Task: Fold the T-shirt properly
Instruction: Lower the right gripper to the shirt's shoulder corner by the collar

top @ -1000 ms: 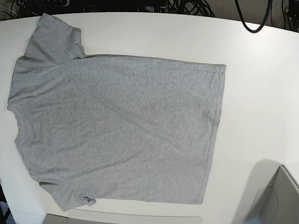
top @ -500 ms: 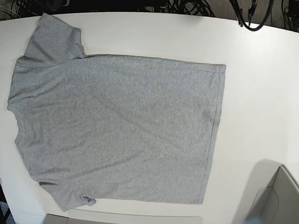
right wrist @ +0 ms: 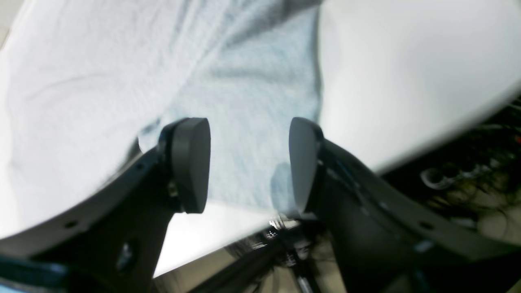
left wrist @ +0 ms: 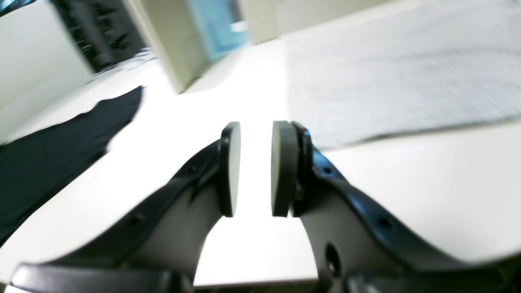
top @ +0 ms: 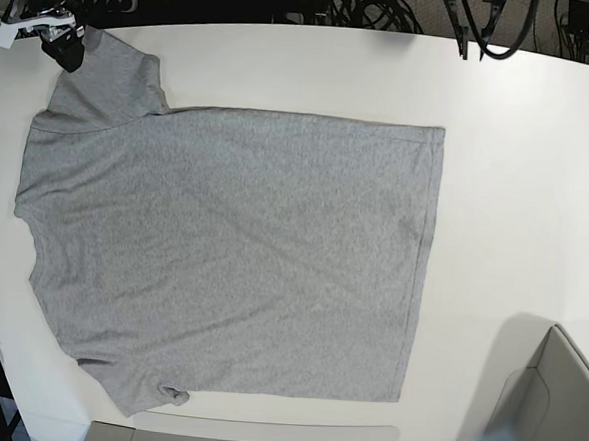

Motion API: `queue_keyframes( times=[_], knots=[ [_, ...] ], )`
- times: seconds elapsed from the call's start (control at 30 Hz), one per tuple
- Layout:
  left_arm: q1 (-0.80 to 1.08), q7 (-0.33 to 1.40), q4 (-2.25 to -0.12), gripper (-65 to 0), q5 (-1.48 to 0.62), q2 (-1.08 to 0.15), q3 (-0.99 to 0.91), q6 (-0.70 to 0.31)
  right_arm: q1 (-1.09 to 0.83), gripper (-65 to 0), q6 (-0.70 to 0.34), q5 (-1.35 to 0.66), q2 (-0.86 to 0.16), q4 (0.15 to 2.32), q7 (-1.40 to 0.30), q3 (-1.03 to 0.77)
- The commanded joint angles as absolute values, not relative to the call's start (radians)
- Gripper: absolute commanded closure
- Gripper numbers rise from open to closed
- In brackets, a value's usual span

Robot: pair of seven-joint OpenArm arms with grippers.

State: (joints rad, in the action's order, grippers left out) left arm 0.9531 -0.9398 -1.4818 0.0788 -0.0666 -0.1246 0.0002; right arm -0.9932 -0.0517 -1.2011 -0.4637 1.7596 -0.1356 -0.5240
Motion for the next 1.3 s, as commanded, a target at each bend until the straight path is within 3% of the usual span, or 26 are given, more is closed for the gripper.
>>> queue_keyframes(
  times=[0.0,0.27,0.43,0.7,0.93,1.27],
  knots=[
    [0.97,-0.958,-1.495,-14.4,0.081,-0.07,-0.125,0.007,-0.964,-31.0,-0.091,-1.205,-0.458,1.744,-0.159,-0.556],
    [0.951,-0.937,-1.495,-14.4,0.087,-0.064,-0.124,0.007,-0.7,-31.0,-0.243,-1.079,-0.306,1.609,-0.585,-0.851],
    [0.947,-0.906,-1.495,-14.4,0.087,-0.062,-0.124,0.007,-0.564,-31.0,-0.312,-0.826,-0.197,1.621,-0.687,-0.975],
    [0.947,-0.905,-1.495,-14.4,0.087,-0.061,-0.125,0.007,-0.394,-31.0,-0.455,-0.595,-0.11,1.615,-0.891,-1.076],
    [0.947,-0.905,-1.495,-14.4,0.084,-0.061,-0.125,0.007,-0.338,-31.0,-0.513,-0.456,-0.062,1.593,-0.932,-1.106],
    [0.947,-0.905,-1.497,-14.5,0.082,-0.061,-0.125,0.008,-0.341,-30.9,-0.61,-0.453,-0.068,1.442,-0.94,-1.096]
  ],
)
